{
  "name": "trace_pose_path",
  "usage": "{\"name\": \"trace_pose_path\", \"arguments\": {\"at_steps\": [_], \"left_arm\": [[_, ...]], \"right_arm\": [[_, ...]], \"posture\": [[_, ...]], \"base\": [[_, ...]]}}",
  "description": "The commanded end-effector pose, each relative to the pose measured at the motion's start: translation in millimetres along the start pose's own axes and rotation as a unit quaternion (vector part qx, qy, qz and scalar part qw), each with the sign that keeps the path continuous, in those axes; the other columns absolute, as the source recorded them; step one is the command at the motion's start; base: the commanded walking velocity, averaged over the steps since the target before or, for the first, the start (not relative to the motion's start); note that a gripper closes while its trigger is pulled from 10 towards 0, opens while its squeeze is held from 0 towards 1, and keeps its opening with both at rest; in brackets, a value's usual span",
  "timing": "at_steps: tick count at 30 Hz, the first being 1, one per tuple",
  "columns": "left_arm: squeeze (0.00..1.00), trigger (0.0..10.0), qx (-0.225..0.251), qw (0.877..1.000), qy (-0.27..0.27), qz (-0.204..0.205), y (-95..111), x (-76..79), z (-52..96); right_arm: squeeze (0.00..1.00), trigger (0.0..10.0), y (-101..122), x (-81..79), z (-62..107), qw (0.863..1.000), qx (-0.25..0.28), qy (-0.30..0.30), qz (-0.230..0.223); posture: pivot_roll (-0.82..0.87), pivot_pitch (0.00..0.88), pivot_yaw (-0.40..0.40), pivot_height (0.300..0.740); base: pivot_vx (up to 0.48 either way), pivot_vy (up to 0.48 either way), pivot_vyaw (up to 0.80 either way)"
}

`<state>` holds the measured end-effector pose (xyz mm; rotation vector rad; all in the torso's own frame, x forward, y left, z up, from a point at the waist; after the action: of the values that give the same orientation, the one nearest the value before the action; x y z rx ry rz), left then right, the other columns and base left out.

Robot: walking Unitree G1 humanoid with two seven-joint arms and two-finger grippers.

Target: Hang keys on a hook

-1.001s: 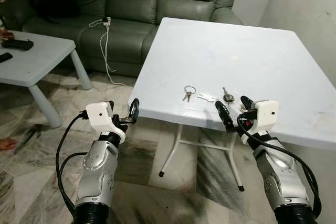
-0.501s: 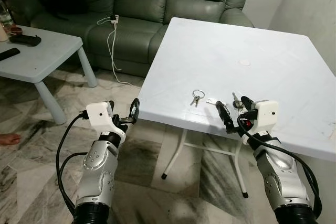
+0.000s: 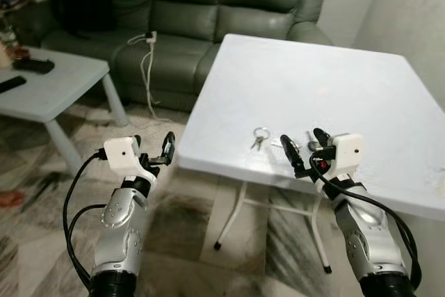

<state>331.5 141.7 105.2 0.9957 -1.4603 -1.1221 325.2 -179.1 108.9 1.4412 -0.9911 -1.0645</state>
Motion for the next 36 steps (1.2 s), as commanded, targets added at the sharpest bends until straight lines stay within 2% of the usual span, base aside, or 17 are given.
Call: {"name": "trace_pose_path", "arguments": {"at_steps": [1,6,16,17,23,30,31,32,33,34,36], "left_arm": [[0.00,10.0,0.007,1.000,0.005,-0.012,7,-6.0,-1.4],[0.00,10.0,0.005,1.000,0.003,-0.014,6,-5.6,-1.4],[0.00,10.0,-0.001,1.000,0.005,-0.020,4,-3.1,-0.4],[0.00,10.0,0.004,1.000,-0.002,-0.021,6,-1.8,0.4],[0.00,10.0,0.005,0.999,-0.026,-0.042,6,4.2,3.0],[0.00,10.0,-0.002,0.996,-0.064,-0.056,1,17.9,8.8],[0.00,10.0,-0.002,0.996,-0.072,-0.057,0,20.9,10.2],[0.00,10.0,-0.004,0.995,-0.077,-0.059,-1,23.1,11.4],[0.00,10.0,-0.005,0.995,-0.079,-0.062,-2,24.3,12.2],[0.00,10.0,-0.007,0.994,-0.084,-0.062,-3,26.6,13.2],[0.00,10.0,-0.011,0.993,-0.098,-0.067,-6,33.6,16.2]], "right_arm": [[0.00,10.0,9,-6.3,-5.3,1.000,0.016,0.010,0.000],[0.00,10.0,8,-6.3,-4.8,1.000,0.016,0.010,0.000],[0.00,10.0,7,-9.4,-3.6,1.000,0.011,0.025,-0.004],[1.00,10.0,8,-12.5,-2.2,0.999,0.013,0.041,-0.006],[1.00,10.0,8,-19.3,2.7,0.997,0.009,0.071,0.010],[1.00,10.0,-4,-39.2,14.8,0.992,-0.018,0.121,0.026],[0.72,10.0,-6,-42.8,16.8,0.991,-0.023,0.130,0.023],[0.19,10.0,-9,-44.8,17.9,0.990,-0.029,0.133,0.021],[0.19,10.0,-10,-45.9,18.5,0.990,-0.033,0.134,0.020],[0.00,10.0,-12,-47.8,19.1,0.990,-0.035,0.137,0.018],[0.00,10.0,-16,-51.8,19.6,0.990,-0.042,0.137,0.012]], "posture": [[-0.03,0.000,-0.053,0.740],[-0.03,0.000,-0.052,0.740],[-0.03,0.000,-0.054,0.740],[-0.02,0.000,-0.053,0.740],[-0.02,0.000,-0.052,0.740],[-0.02,0.000,-0.052,0.740],[-0.02,0.000,-0.052,0.740],[-0.02,0.000,-0.052,0.740],[-0.02,0.000,-0.052,0.740],[-0.02,0.000,-0.052,0.740],[-0.02,0.000,-0.051,0.740]], "base": [[0.330,0.000,0.00],[0.332,0.000,0.00],[0.000,0.000,0.00],[0.000,0.000,0.00],[0.000,0.000,0.00],[0.000,0.000,0.00],[0.000,0.000,0.00],[0.000,0.000,0.00],[0.000,0.000,0.00],[0.000,0.000,0.00],[0.000,0.000,0.00]]}}
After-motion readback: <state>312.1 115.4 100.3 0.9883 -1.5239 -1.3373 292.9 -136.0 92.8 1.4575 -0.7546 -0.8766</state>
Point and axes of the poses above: a point about 5 cm out from each wrist's last joint towards the gripper, its own z axis pointing back from the gripper into the wrist, its own y axis along the axis of the wrist's last joint, x = y × z, the point moved 3 cm from there along -z, pointing out of the wrist towards the gripper, and after that the axes turned 3 degrees about -z, right-handed, at the moved point
